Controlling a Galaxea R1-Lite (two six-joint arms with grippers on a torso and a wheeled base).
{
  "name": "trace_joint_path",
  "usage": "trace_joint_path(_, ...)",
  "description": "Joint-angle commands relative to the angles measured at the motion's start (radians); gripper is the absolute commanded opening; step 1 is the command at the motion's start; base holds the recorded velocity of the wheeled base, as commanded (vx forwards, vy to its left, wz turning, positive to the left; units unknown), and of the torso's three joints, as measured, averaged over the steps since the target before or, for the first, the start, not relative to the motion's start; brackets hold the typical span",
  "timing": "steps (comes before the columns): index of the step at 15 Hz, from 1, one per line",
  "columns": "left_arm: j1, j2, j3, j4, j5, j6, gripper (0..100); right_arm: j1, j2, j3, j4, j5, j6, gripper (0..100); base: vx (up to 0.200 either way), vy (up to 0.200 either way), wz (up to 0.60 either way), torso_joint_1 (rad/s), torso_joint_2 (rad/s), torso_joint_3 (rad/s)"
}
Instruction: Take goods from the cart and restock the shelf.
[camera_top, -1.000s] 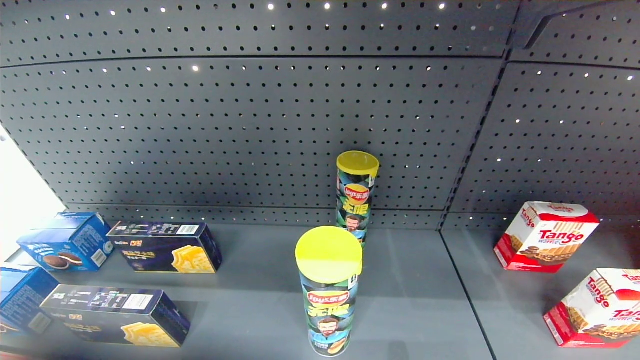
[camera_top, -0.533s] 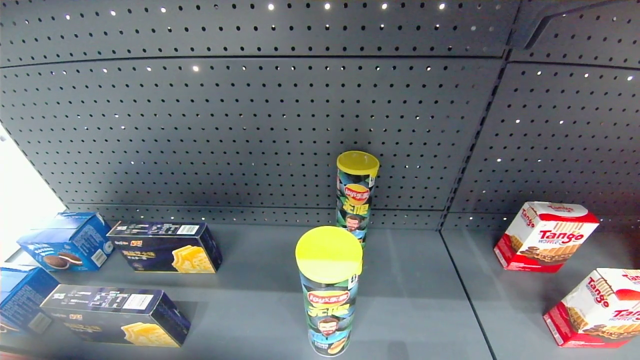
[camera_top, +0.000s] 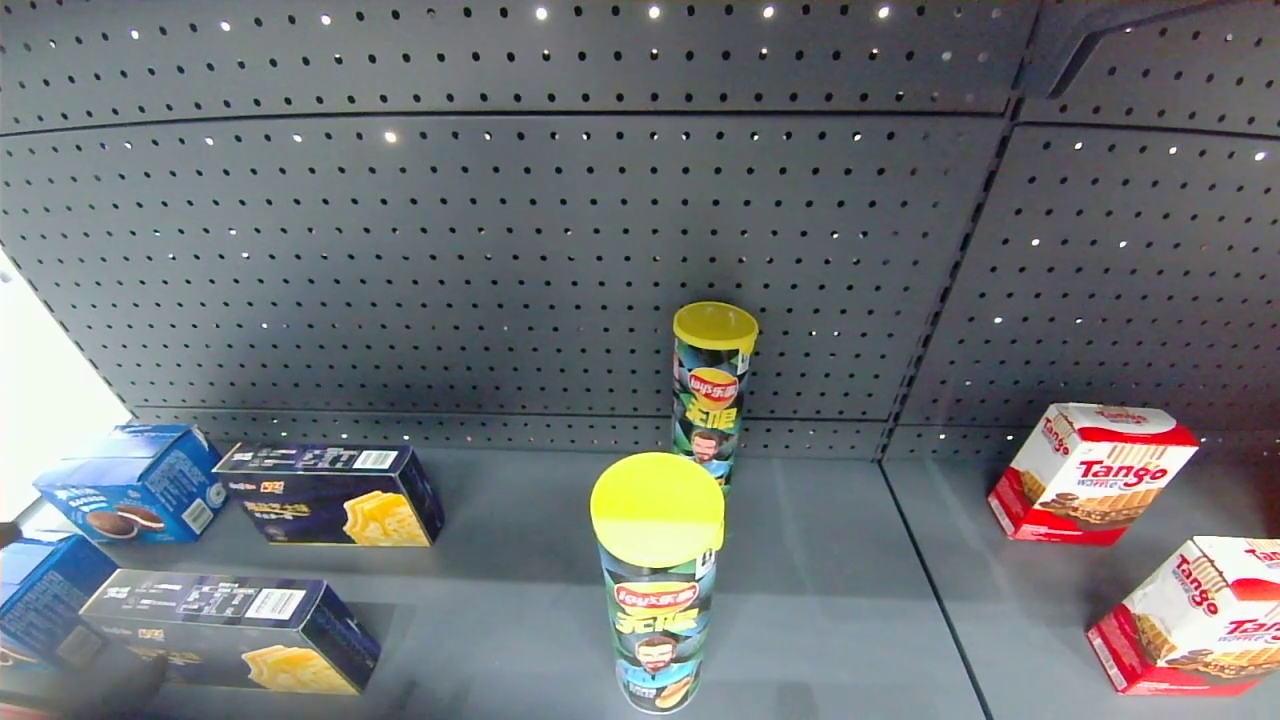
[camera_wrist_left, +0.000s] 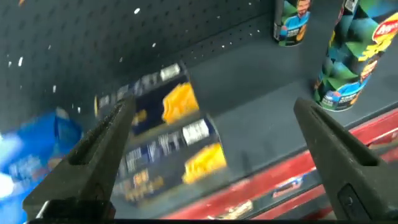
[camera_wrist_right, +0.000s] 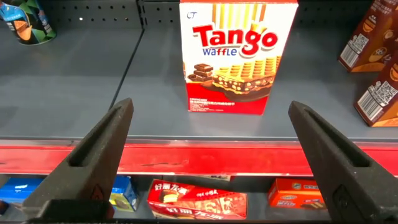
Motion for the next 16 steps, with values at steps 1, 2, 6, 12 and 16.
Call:
trace_joint_path(1,-0.027,0.213,-0.101,-0.027,-0.003,0.071,100,-0.001,0.002,0.000,0.000,0.000,0.000,100,0.000,0.000,0.00,0.000,0.00,0.000)
trace_joint_path(2,-0.031,0.262,-0.113,-0.040,-0.008,0.085,100,0.001,0.002,0.000,0.000,0.000,0.000,100,0.000,0.000,0.00,0.000,0.00,0.000)
trace_joint_path(6,-0.097,0.459,-0.115,-0.221,-0.017,0.085,100,0.001,0.002,0.000,0.000,0.000,0.000,100,0.000,0.000,0.00,0.000,0.00,0.000)
trace_joint_path(12,-0.188,0.690,-0.093,-0.448,-0.006,0.007,100,0.001,0.002,0.000,0.000,0.000,0.000,100,0.000,0.000,0.00,0.000,0.00,0.000)
trace_joint_path(16,-0.257,0.775,-0.072,-0.471,0.058,-0.075,100,0.001,0.002,0.000,0.000,0.000,0.000,100,0.000,0.000,0.00,0.000,0.00,0.000)
